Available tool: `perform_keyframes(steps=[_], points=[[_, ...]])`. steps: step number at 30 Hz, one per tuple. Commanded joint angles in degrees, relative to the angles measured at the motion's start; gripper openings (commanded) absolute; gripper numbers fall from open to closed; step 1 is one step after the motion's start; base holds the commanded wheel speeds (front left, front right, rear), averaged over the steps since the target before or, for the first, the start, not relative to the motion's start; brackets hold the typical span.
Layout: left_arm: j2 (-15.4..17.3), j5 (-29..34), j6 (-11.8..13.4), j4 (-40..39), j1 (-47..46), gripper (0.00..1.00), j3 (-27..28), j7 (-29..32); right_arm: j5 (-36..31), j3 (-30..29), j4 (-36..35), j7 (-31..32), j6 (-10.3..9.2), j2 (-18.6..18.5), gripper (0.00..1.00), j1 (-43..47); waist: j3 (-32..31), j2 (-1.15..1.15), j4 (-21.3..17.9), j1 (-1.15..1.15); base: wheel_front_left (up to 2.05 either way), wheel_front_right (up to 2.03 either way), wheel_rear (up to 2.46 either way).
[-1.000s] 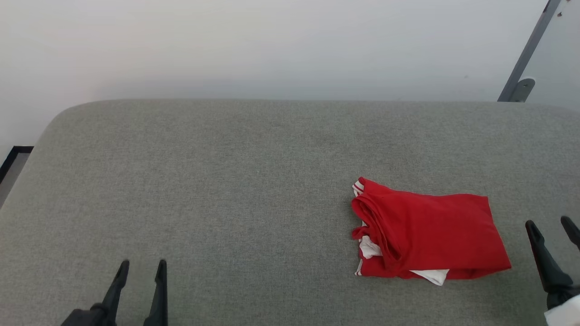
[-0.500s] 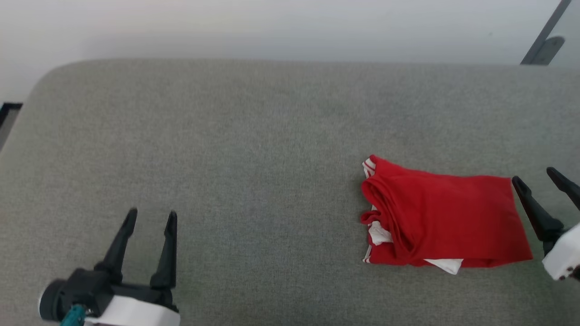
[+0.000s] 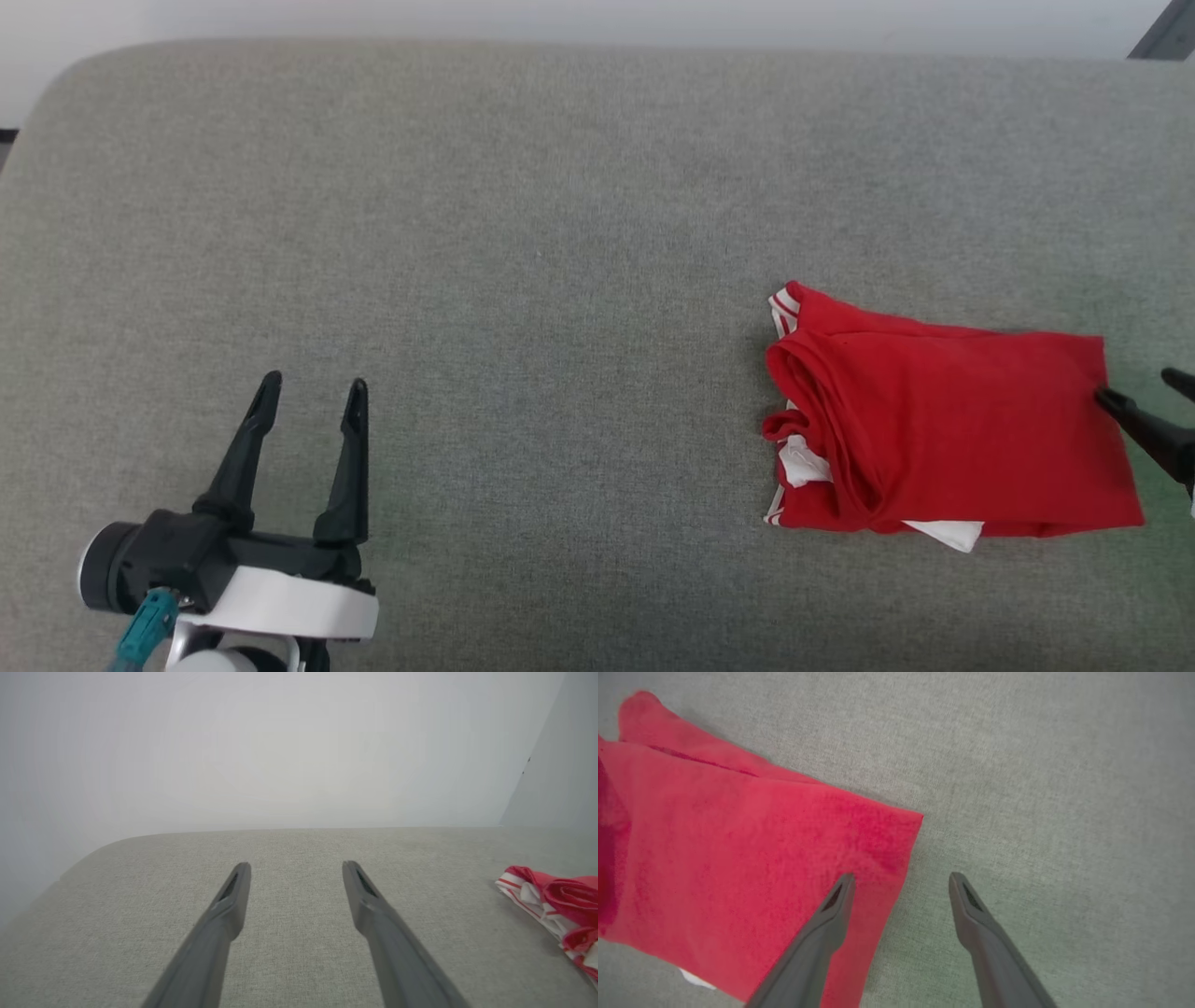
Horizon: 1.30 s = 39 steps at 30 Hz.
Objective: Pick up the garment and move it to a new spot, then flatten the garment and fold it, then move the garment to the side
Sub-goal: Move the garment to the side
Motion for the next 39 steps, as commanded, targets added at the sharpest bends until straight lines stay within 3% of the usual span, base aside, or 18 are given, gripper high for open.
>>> perform_keyframes(steps=[1, 12, 16, 17, 19, 20, 29, 39], points=[[0.1, -0.3, -0.1, 0.0, -1.1, 1.0, 0.0, -0.3, 0.2, 0.0, -0.2, 0.4, -0.02, 0.1, 1.0, -0.2, 0.5, 0.0, 0.1, 0.0, 0.0, 0.0, 0.0], [1.2, -2.0, 0.0, 0.0, -3.4, 1.0, -2.5, -0.3, 3.4, 2.8, 0.5, 17.3, -0.01, 2.1, 1.0, -0.7, 4.5, 0.0, 0.8, 0.0, 0.0, 0.0, 0.0], [1.4, -2.0, 0.0, 0.1, -4.0, 1.0, -2.9, -0.3, 2.5, 2.5, 0.3, 19.4, -0.01, 3.5, 0.98, -1.9, 5.4, 0.0, 1.0, 0.0, 0.0, 0.0, 0.0], [1.5, -2.1, 0.0, 0.1, -4.2, 1.0, -3.1, -0.3, 2.3, 2.4, 0.3, 19.8, -0.01, 3.8, 0.81, -2.0, 5.5, 0.0, 1.1, 0.0, 0.0, 0.0, 0.0], [1.6, -2.2, 0.0, -0.2, -4.6, 1.0, -3.7, -0.3, 1.8, 1.9, 0.4, 20.0, -0.01, 4.4, 0.11, -2.2, 5.8, 0.0, 1.1, 0.0, 0.0, 0.0, 0.0], [1.7, -2.3, 0.0, -0.1, -4.4, 1.0, -3.7, -0.3, 1.8, 1.7, 0.5, 20.2, -0.01, 4.6, 0.0, -2.2, 6.0, 0.0, 1.2, 0.0, 0.0, 0.0, 0.0], [2.3, -3.0, 0.0, 0.8, -4.1, 1.0, -4.6, -0.3, 0.9, -2.5, -0.9, 16.1, -0.03, 6.0, 0.0, -1.9, 5.2, 0.0, 0.0, 0.0, 0.0, 0.0, 0.0], [5.9, -3.6, 0.0, 1.3, -6.4, 1.0, -6.7, -0.3, 1.7, -9.4, -2.3, 8.5, -0.03, 4.5, 0.0, 0.0, 4.6, 0.0, -6.5, 0.0, 0.0, 0.0, 0.0]])
